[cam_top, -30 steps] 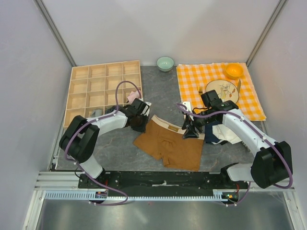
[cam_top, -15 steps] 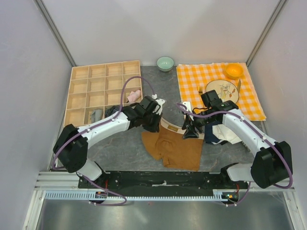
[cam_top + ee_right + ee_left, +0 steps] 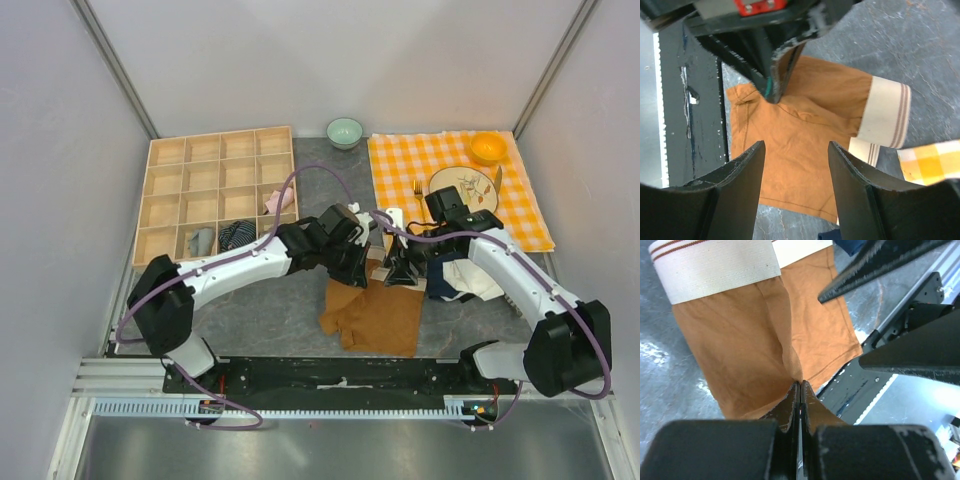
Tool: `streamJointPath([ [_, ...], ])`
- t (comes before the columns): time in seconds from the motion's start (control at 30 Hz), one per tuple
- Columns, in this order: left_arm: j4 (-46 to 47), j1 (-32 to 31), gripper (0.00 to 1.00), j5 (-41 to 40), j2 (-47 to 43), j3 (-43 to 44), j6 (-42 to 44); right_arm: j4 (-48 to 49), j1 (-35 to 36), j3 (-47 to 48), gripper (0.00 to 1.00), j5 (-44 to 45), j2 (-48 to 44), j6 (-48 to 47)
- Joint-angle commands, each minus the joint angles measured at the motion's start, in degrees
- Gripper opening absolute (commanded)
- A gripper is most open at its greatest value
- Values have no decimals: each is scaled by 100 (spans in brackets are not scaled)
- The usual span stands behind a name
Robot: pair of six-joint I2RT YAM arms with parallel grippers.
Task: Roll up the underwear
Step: Fold the underwear at the center of the board.
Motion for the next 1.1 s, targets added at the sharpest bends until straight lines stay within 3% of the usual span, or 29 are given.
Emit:
streamJointPath([
  [0.0, 544, -104, 2, 473, 120, 170, -576, 256, -306, 216, 61, 155, -255, 305],
  [0.47, 1748, -333, 2, 1009, 937, 197, -1376, 906, -1177, 85, 63, 1087, -774, 1140],
  [0.73, 2547, -482, 2, 1167, 1429, 188, -1816, 1196, -1336, 14, 64, 1466, -801, 1519],
  [1.07, 2794, -702, 2, 1325, 1966, 478, -2063, 1258, -1362, -12, 65, 1545, -810, 1571],
])
